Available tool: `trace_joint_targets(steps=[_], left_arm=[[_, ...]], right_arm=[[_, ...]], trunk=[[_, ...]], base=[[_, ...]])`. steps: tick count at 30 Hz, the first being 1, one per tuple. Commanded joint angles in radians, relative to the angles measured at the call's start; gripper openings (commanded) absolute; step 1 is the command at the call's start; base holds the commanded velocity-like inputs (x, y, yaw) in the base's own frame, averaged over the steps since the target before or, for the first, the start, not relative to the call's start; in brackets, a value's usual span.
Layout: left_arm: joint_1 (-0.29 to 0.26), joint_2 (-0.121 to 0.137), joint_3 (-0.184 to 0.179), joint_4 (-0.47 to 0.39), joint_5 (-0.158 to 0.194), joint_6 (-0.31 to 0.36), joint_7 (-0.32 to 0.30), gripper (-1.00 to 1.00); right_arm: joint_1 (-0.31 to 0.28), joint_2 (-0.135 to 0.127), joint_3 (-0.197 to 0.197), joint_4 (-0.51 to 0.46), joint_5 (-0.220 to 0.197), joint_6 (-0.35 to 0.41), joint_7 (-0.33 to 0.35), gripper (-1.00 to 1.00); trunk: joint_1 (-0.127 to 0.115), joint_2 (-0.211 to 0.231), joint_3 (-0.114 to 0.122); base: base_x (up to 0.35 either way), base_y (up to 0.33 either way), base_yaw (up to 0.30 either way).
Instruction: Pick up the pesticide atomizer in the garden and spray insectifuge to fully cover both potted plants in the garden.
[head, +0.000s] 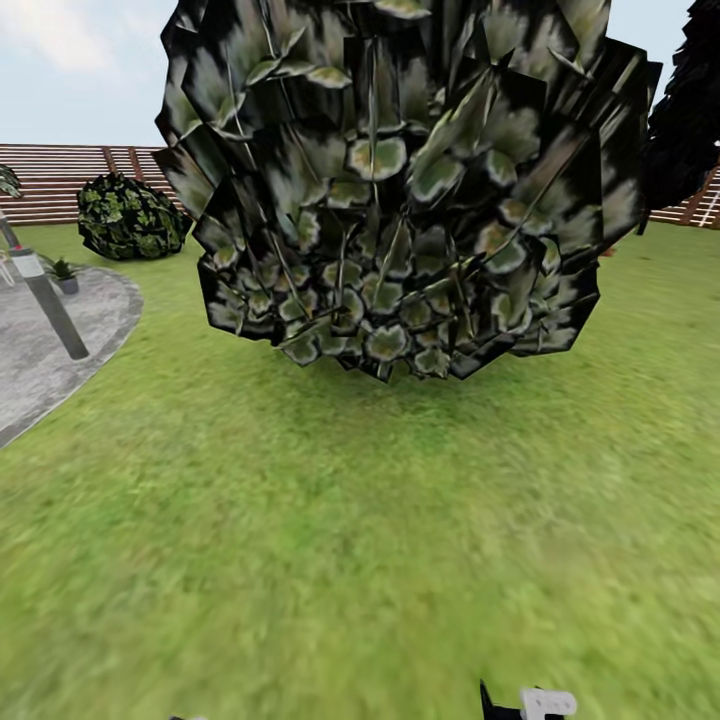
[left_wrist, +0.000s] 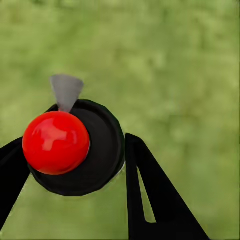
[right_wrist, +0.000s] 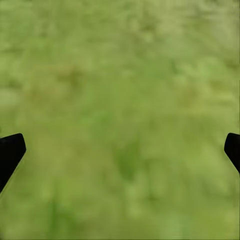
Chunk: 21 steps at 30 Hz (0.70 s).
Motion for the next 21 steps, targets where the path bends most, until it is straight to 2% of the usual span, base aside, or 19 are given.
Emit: trace_joint_targets(steps=[1, 21], left_arm=[[0.000, 0.000, 0.009, 0.000, -0.003, -0.002, -0.006, -1.00], [-0.001, 0.000, 0.009, 0.001, -0.003, 0.000, -0.006, -1.00]], right_arm=[[-0.001, 0.000, -0.008, 0.001, 0.009, -0.003, 0.000, 1.00], [-0.001, 0.000, -0.008, 0.001, 0.007, -0.004, -0.002, 1.00]], trunk=[[0.000, 0.000, -0.001], [0.000, 0.000, -0.001]], base=[[0.333, 0.094, 0.000], [0.334, 0.090, 0.000]])
